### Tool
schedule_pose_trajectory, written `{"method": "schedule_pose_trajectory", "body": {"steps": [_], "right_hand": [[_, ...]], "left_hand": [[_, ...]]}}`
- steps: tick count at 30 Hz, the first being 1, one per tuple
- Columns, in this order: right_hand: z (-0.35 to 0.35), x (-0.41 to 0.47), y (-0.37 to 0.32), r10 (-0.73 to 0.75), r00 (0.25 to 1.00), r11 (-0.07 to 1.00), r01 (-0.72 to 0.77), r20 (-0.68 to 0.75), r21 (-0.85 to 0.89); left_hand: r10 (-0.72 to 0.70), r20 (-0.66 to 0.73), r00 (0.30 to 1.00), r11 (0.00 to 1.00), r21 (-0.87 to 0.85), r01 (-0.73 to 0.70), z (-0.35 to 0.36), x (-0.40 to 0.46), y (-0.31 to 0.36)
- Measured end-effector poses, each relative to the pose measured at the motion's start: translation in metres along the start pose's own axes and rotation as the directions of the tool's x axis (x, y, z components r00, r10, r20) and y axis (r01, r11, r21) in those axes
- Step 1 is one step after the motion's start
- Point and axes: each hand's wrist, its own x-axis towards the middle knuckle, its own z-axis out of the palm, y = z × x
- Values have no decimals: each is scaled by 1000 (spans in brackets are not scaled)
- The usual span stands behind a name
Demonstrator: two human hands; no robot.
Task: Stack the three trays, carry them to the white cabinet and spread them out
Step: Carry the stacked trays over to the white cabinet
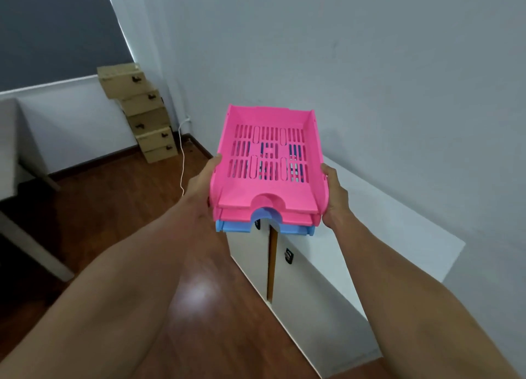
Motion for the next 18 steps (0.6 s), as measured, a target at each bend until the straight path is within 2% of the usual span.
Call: {"method": "schedule_pose_trajectory", "body": {"steps": [1,2,4,6,9,14,18], "right_hand": [[7,11,-3,-1,1000,1000,1,2,-4],[13,20,-5,-4,1000,1000,4,0,-11],[23,35,-10,-6,1000,1000,6,-11,-24],[32,53,-14,-8,1000,999,7,-21,-35],[47,79,-17,0,999,999,-1,-36,-36],[74,120,-20,-12,991,1000,14,-135,17],[102,152,-20,-27,970,994,53,-242,99]], "left_hand": [[1,-51,999,1000,11,-1,-2,11,5],[4,-40,999,1000,17,-3,-4,22,8],[26,109,994,1000,3,-26,-5,39,14],[54,144,988,999,-9,-53,-4,59,20],[14,-13,1000,1000,-6,-14,-3,94,33],[-38,-15,999,997,67,39,-9,182,54],[-44,182,982,978,209,6,-19,291,74]]}}
